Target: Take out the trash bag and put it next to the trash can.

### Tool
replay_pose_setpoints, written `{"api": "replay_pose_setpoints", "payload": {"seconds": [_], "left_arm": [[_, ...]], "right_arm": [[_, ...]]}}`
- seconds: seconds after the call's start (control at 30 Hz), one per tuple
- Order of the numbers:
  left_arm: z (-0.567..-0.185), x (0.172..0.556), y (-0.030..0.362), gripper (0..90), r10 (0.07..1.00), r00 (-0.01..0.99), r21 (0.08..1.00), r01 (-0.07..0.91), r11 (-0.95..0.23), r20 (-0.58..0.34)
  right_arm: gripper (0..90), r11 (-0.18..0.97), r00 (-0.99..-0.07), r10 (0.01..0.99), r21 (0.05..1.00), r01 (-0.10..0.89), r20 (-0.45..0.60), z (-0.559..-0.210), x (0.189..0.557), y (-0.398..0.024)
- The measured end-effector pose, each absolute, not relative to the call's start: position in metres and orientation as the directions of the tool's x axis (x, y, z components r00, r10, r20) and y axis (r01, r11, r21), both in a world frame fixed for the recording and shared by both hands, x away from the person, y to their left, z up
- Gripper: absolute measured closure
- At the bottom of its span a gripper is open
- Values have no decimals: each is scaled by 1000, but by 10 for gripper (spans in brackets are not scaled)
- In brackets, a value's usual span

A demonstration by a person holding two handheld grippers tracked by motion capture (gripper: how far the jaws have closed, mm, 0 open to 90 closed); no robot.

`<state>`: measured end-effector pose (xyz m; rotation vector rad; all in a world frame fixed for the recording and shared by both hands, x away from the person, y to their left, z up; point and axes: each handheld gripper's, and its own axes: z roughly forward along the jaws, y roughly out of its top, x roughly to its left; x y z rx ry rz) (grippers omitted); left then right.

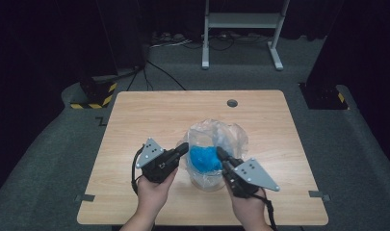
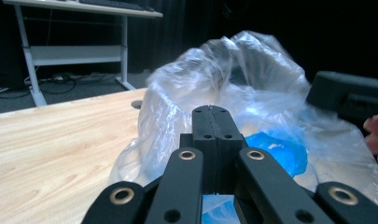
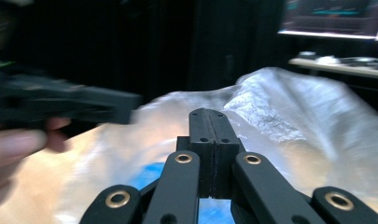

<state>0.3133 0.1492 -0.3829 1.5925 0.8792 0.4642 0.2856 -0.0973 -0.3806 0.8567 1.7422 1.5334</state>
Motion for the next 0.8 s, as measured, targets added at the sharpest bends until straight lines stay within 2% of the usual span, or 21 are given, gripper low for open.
{"api": "replay_pose_setpoints", "payload": {"seconds": [0.1,0.27,0.33,0.4,0.43,0.47,0.53,0.57,0.6,0.7,0.8], "left_arm": [[-388,313,151,897,750,634,951,307,-22,-188],[-391,312,152,893,749,632,946,324,-25,-197],[-391,310,152,861,751,633,946,322,-31,-191],[-389,309,155,799,755,625,948,317,-15,-197],[-387,308,160,799,757,617,949,315,11,-214],[-385,308,163,750,755,610,948,317,44,-239],[-385,310,172,613,725,608,930,347,122,-322],[-385,311,173,516,716,610,923,361,132,-340],[-386,312,173,516,708,610,917,373,140,-356],[-394,319,166,416,711,602,898,428,96,-363],[-403,323,160,442,714,586,875,477,78,-383]], "right_arm": [[900,174,-649,756,981,81,-81,-393,282,-65],[900,233,-696,711,967,100,-99,-405,281,-47],[900,251,-709,698,962,102,-107,-409,281,-41],[900,263,-714,691,959,109,-108,-413,282,-39],[900,267,-716,689,957,111,-109,-415,283,-38],[900,269,-718,689,956,119,-104,-416,284,-38],[900,272,-717,689,955,119,-107,-418,285,-37],[900,272,-717,688,955,118,-107,-418,285,-38],[900,272,-717,688,955,118,-107,-418,285,-38],[900,270,-718,687,956,112,-110,-419,285,-38],[900,267,-721,685,957,113,-106,-419,285,-38]]}}
